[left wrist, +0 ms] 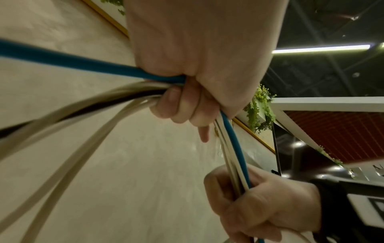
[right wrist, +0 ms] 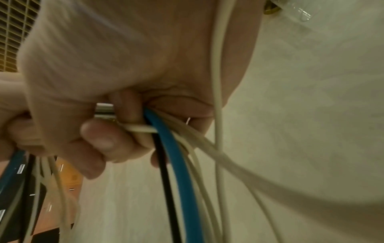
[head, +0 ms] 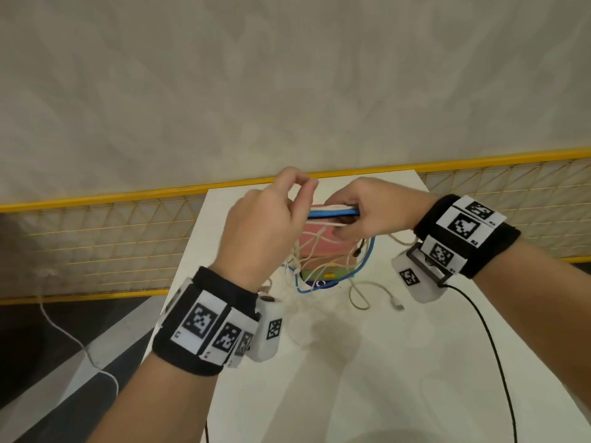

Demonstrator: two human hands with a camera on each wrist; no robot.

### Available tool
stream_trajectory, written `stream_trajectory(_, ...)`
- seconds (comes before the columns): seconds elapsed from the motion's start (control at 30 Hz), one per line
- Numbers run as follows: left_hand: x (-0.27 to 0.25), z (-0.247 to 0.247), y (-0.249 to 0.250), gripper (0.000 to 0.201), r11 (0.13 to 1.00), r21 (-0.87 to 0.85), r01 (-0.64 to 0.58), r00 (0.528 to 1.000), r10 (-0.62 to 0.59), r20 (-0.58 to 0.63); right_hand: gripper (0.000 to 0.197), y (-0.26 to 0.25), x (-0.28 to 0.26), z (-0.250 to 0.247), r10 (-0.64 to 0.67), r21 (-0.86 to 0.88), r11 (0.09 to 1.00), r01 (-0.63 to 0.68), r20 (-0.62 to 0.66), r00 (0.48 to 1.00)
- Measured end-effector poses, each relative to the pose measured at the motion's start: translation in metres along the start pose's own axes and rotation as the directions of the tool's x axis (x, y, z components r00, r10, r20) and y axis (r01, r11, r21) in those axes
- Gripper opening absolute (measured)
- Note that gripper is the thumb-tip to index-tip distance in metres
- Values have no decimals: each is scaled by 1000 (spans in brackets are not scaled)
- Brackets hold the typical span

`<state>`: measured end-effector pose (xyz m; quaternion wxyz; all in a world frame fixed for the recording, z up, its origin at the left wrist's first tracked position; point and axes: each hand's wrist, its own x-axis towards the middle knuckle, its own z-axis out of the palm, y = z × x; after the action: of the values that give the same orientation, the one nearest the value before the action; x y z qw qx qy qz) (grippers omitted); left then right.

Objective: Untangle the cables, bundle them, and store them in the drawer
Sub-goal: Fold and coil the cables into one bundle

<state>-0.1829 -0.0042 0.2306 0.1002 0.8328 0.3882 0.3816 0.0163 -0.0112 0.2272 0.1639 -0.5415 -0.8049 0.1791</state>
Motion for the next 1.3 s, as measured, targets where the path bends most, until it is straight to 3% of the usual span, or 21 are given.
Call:
stream_trajectory(0.2,0,-10,-10,17,975,-208,83,994,-95,-51,30,26,2,-4,48,-173,984,-48,-2,999)
stream_trajectory(0.33,-5,0,-18,15,958,-253,139,987,-156,-49,33,47,4,3,23,-247,969,-17,19,1000)
stream_trajectory(0.43,-7,6,-23,16,939,-297,175,980,-196,-41,46,63,4,8,66,-268,961,-66,-7,998)
stream_trajectory(0.53,-8,9,-28,16,928,-321,187,977,-209,-36,45,74,2,10,116,-208,971,-120,-29,993)
stream_trajectory(0.6,-9,10,-29,16,927,-323,190,976,-214,-42,40,77,-1,8,140,-44,989,-140,15,990)
stream_trajectory(0.67,-7,11,-33,17,920,-331,208,971,-236,-47,50,71,-6,1,133,154,978,-143,73,988)
stream_trajectory(0.7,-5,11,-35,18,916,-335,221,968,-249,-42,61,65,-8,-1,120,154,979,-134,96,988)
stream_trajectory(0.8,3,18,-32,19,921,-337,194,974,-222,-45,93,28,-6,7,68,-190,979,-72,-25,997)
stream_trajectory(0.83,5,21,-27,19,932,-325,163,980,-190,-54,94,13,-2,17,-1,-172,985,-19,-114,993)
stream_trajectory(0.9,11,22,-17,18,945,-308,110,988,-137,-68,69,-8,6,44,-69,99,990,99,-274,959)
stream_trajectory(0.93,14,19,-15,17,937,-335,102,987,-139,-86,49,-7,8,57,-23,205,974,94,-324,946)
stream_trajectory(1.0,21,5,-25,17,879,-462,116,967,-205,-148,26,10,2,75,117,213,976,-54,-297,948)
stream_trajectory(1.1,23,-11,-55,20,843,-490,223,934,-328,-140,29,41,-16,78,221,114,972,-206,-145,964)
stream_trajectory(1.2,10,2,-83,32,870,-347,350,918,-392,-57,27,43,-20,58,187,184,969,-166,-106,977)
stream_trajectory(1.3,0,19,-102,42,844,-230,485,871,-489,44,20,36,-15,39,135,176,977,-117,-94,986)
